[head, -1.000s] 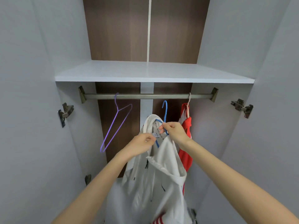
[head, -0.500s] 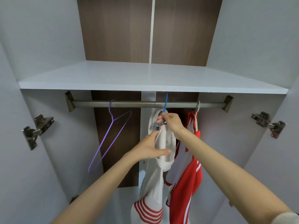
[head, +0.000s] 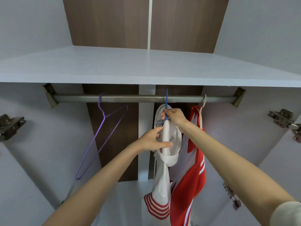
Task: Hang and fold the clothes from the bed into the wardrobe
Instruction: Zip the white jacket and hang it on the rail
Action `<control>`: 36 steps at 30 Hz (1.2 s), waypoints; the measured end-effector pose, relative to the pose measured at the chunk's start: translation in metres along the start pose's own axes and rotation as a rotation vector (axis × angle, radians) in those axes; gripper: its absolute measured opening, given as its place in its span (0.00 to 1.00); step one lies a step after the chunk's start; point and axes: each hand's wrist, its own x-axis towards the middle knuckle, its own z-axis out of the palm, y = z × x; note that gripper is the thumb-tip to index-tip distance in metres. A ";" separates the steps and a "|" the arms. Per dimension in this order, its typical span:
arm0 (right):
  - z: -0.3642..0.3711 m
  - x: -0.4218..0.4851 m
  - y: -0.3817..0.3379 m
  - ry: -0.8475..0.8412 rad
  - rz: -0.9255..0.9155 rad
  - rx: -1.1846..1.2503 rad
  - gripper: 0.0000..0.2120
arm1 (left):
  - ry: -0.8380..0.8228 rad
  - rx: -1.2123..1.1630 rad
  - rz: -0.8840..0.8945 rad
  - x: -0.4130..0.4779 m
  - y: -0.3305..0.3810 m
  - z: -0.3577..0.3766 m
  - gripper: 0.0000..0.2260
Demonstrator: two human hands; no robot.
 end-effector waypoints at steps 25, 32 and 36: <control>-0.007 0.017 0.013 -0.120 0.057 -0.554 0.20 | 0.054 0.051 -0.146 0.023 -0.015 0.022 0.32; -0.021 -0.018 0.011 -0.094 0.004 -0.635 0.12 | 0.155 0.097 -0.139 -0.005 -0.009 0.005 0.21; -0.027 -0.061 0.005 -0.030 -0.093 -0.564 0.10 | 0.230 0.158 -0.078 -0.037 0.002 -0.005 0.19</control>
